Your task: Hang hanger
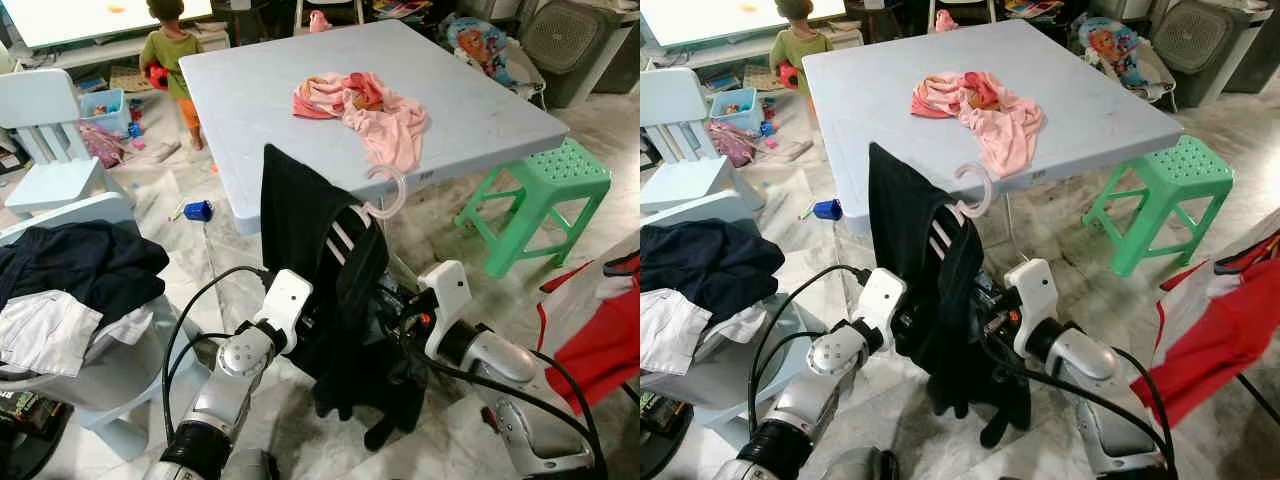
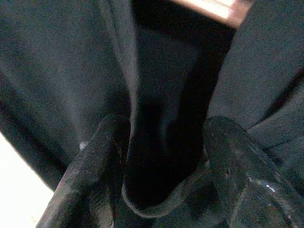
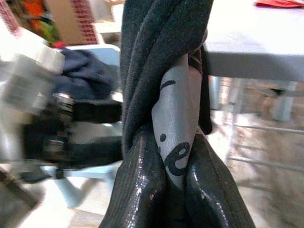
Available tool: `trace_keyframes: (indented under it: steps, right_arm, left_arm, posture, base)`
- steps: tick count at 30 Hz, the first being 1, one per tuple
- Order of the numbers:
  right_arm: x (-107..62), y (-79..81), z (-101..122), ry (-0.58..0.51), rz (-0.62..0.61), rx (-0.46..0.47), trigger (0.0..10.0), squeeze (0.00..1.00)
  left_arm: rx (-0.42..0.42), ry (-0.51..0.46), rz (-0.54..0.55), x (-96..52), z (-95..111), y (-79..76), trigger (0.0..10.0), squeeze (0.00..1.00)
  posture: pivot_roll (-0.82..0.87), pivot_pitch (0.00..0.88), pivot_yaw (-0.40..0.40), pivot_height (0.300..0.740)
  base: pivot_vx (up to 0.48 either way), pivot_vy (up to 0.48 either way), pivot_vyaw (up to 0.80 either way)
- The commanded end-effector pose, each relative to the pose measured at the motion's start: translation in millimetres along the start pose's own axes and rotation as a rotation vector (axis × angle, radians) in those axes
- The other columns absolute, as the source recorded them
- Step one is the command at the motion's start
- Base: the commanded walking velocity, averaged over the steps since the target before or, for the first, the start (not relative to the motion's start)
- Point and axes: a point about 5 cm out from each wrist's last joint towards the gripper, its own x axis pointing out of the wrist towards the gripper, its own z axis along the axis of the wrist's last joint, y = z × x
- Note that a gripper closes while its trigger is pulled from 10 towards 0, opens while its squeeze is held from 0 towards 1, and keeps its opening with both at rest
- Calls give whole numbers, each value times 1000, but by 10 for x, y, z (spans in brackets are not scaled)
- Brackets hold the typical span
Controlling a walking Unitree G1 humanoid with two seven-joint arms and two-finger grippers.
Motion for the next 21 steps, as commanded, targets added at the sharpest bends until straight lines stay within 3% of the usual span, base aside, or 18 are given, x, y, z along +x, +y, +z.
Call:
trace_keyframes:
  steps: [1, 7, 16, 19, 21]
  right_arm:
    - [-15, 75, 260, -87, 83, -15, 10000, 0]
    - [-270, 136, 421, -63, 213, 9, 10000, 0]
    - [-408, 140, 318, 55, 257, -1, 10000, 0]
    - [-500, 153, 175, 168, 300, -29, 10000, 0]
    - [-594, 68, 25, 282, 279, -96, 10000, 0]
  left_arm:
    - [33, 7, 61, 15, 10, 101, 10000, 0]
    - [63, 35, 250, 31, 15, 404, 10000, 0]
    - [72, 37, 347, 29, 36, 589, 10000, 0]
    - [93, 44, 392, -6, 25, 701, 10000, 0]
    - [106, 36, 443, -47, 37, 806, 10000, 0]
  posture:
    - [-63, 0, 34, 740]
    - [-72, 0, 37, 740]
    - [-76, 0, 41, 740]
    - [-73, 0, 42, 740]
    - [-73, 0, 42, 740]
  base:
    - [0, 0, 0]
    - [0, 0, 0]
    - [0, 0, 0]
    - [0, 0, 0]
    - [0, 0, 0]
